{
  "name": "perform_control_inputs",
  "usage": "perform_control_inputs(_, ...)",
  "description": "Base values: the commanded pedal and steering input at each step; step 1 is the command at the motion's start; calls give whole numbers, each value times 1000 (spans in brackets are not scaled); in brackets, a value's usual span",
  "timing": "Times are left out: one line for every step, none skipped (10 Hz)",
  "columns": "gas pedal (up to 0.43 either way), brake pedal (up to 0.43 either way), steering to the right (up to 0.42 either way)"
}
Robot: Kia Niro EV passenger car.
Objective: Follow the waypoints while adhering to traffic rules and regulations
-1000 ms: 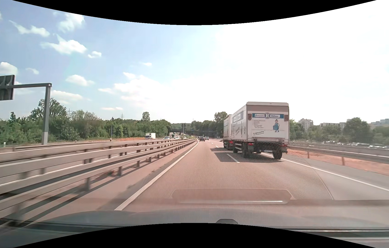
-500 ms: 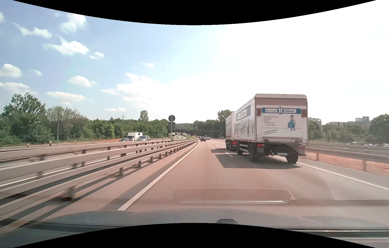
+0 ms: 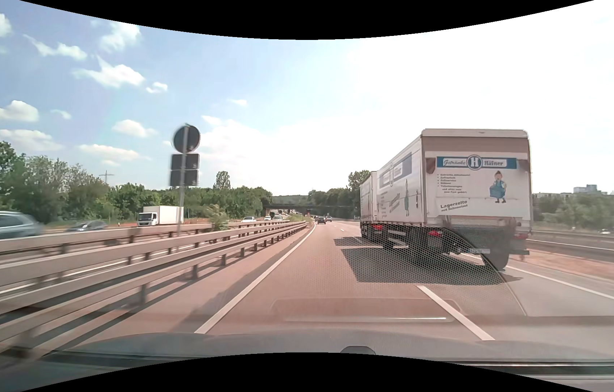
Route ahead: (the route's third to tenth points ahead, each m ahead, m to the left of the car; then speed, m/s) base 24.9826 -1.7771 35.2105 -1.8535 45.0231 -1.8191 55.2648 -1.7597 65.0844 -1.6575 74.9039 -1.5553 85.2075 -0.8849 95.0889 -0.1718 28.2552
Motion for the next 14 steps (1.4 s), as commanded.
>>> perform_control_inputs(118,0,-7)
perform_control_inputs(118,0,-7)
perform_control_inputs(118,0,-7)
perform_control_inputs(118,0,-6)
perform_control_inputs(118,0,-6)
perform_control_inputs(118,0,-6)
perform_control_inputs(118,0,-6)
perform_control_inputs(118,0,-6)
perform_control_inputs(118,0,-6)
perform_control_inputs(118,0,-6)
perform_control_inputs(118,0,-6)
perform_control_inputs(118,0,-6)
perform_control_inputs(118,0,-6)
perform_control_inputs(118,0,-6)
